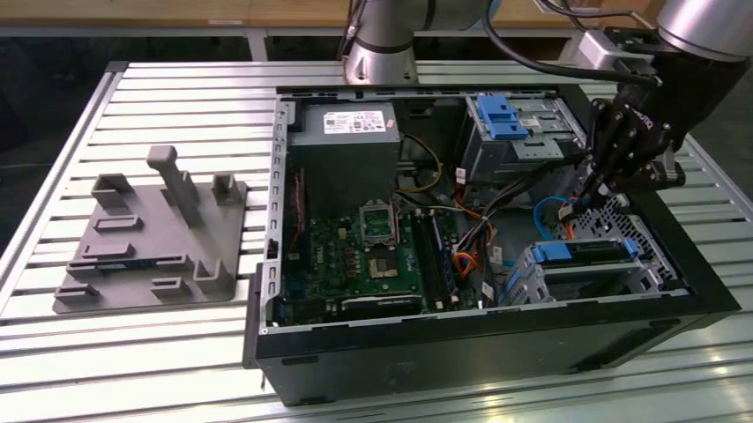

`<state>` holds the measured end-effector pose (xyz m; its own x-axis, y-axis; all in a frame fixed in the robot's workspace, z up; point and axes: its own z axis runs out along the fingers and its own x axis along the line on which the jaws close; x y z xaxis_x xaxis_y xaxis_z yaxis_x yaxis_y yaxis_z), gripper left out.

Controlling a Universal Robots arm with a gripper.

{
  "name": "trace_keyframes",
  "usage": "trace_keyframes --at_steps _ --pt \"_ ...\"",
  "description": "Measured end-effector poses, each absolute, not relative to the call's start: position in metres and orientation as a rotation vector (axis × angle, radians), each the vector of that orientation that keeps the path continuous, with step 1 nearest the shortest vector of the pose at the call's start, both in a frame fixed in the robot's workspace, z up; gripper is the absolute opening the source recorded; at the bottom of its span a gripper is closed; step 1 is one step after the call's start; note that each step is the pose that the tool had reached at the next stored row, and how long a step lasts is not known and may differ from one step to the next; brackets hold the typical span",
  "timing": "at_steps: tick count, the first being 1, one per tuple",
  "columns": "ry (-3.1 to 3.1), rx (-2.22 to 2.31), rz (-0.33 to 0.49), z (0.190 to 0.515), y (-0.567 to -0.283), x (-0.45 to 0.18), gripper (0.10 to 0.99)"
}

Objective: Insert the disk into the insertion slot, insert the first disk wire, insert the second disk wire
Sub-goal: 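Insert the first disk wire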

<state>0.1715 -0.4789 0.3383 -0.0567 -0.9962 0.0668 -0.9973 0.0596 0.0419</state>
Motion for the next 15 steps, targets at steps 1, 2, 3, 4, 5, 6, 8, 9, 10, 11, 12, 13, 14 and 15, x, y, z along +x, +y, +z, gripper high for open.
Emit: trace_keyframes --at_steps 1,2,3,4,5,6,8,9,10,11,12,13,14,15 --pt "-2.217 2.115 0.024 0.3383 -0.4789 0.1715 0.161" --pt "-2.207 2.125 0.025 0.3384 -0.479 0.1715 0.161" --pt "-2.202 2.131 0.025 0.3384 -0.4794 0.1714 0.161" --pt "-2.2 2.133 0.025 0.3383 -0.4794 0.1714 0.161" --pt "-2.2 2.133 0.025 0.3383 -0.4794 0.1714 0.161" --pt "-2.2 2.133 0.025 0.3383 -0.4794 0.1714 0.161" --pt "-2.199 2.134 0.025 0.3383 -0.4795 0.1714 0.161" --pt "-2.199 2.134 0.025 0.3383 -0.4798 0.1714 0.161" --pt "-2.2 2.134 0.025 0.3385 -0.4807 0.1714 0.161" --pt "-2.204 2.139 0.015 0.3389 -0.4819 0.1713 0.161" --pt "-2.207 2.142 0.009 0.3392 -0.4832 0.1713 0.161" --pt "-2.211 2.146 0.001 0.3398 -0.4846 0.1713 0.161" --pt "-2.216 2.151 -0.01 0.3403 -0.4858 0.1713 0.161" --pt "-2.221 2.157 -0.022 0.3408 -0.487 0.1713 0.161"
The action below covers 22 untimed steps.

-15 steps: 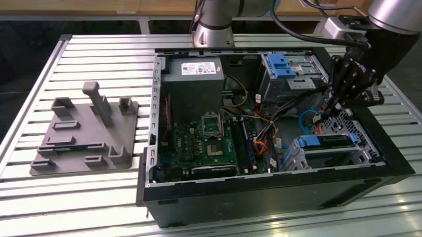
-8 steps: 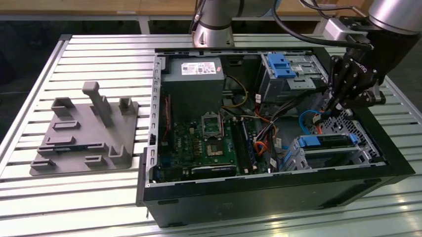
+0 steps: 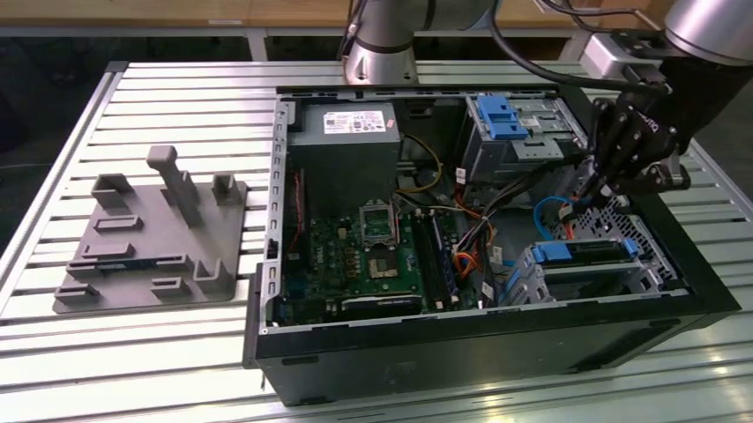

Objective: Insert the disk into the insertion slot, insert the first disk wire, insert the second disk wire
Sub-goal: 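Insert the first disk wire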

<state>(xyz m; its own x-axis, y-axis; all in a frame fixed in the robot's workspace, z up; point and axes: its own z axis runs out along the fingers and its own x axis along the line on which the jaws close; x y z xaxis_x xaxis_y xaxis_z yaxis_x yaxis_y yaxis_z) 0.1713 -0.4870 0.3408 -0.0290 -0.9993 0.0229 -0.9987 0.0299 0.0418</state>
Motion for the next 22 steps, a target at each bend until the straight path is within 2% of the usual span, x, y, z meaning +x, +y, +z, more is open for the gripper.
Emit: trace_keyframes --at_steps 4,22 --pt "-2.234 2.17 -0.05 0.342 -0.493 0.171 0.161" --pt "-2.24 2.177 -0.066 0.342 -0.534 0.171 0.161"
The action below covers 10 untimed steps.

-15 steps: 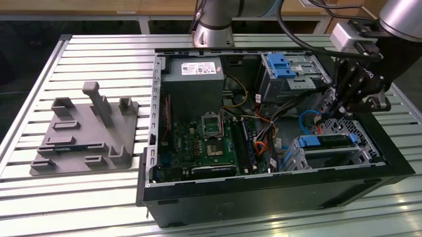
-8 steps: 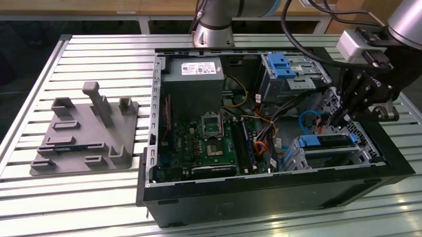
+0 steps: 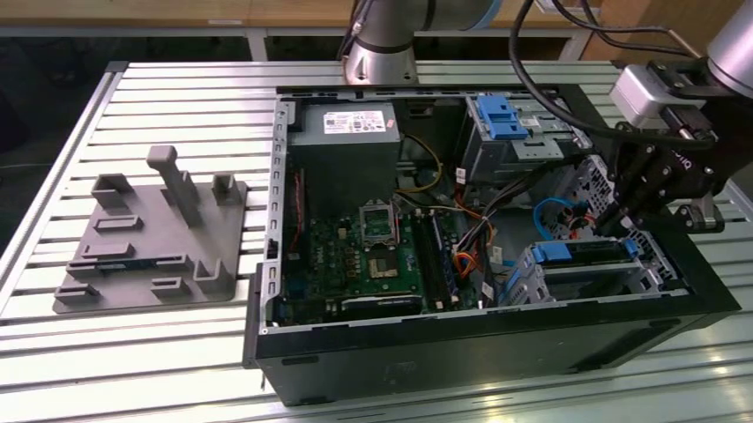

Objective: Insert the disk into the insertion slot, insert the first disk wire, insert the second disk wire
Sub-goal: 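Insert the first disk wire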

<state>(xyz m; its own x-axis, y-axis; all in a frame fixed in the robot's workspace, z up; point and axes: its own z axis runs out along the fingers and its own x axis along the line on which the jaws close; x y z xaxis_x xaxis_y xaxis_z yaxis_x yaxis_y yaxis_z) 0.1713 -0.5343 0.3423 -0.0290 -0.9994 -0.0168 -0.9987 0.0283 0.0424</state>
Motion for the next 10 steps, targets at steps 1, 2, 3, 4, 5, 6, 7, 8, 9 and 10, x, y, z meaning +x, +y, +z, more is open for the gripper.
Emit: trace_keyframes --at_steps 1,2,3,4,5,6,7,8,9,10 --pt "-2.24 2.177 -0.066 0.3422 -0.5343 0.1713 0.161" --pt "-2.24 2.177 -0.066 0.3423 -0.5343 0.1713 0.161" --pt "-2.24 2.177 -0.066 0.3422 -0.5344 0.1713 0.161" --pt "-2.24 2.177 -0.066 0.3423 -0.5345 0.1713 0.161" --pt "-2.241 2.177 -0.067 0.3422 -0.5347 0.1713 0.161" --pt "-2.243 2.18 -0.074 0.3421 -0.536 0.1713 0.161" --pt "-2.249 2.186 -0.088 0.3422 -0.5375 0.1713 0.161" --pt "-2.255 2.192 -0.103 0.3422 -0.5388 0.1713 0.161" --pt "-2.259 2.197 -0.114 0.3422 -0.5401 0.1713 0.161" --pt "-2.26 2.198 -0.116 0.3422 -0.5403 0.1713 0.161"
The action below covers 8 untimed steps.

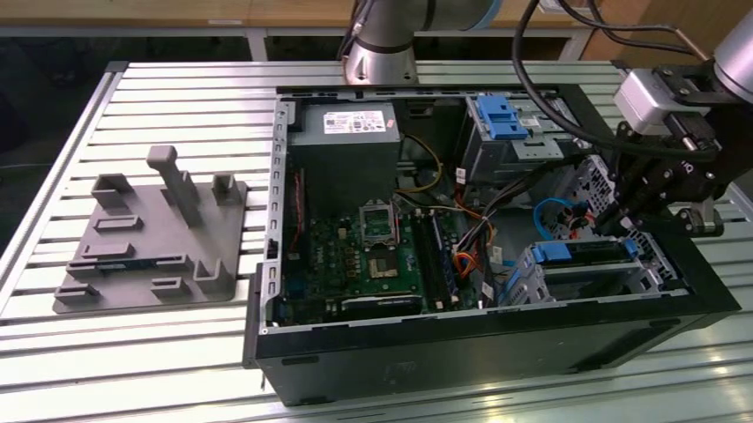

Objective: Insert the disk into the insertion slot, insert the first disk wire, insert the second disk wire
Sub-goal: 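Insert the first disk wire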

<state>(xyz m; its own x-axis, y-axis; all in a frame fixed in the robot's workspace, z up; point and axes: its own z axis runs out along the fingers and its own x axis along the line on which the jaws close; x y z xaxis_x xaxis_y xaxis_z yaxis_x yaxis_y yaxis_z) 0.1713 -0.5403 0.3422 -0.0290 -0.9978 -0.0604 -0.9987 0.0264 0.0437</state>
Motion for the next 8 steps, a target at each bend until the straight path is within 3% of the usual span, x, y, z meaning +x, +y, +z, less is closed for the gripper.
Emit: trace_keyframes --at_steps 8 --pt "2.241 -2.18 0.115 0.3422 -0.5413 0.1713 0.161"
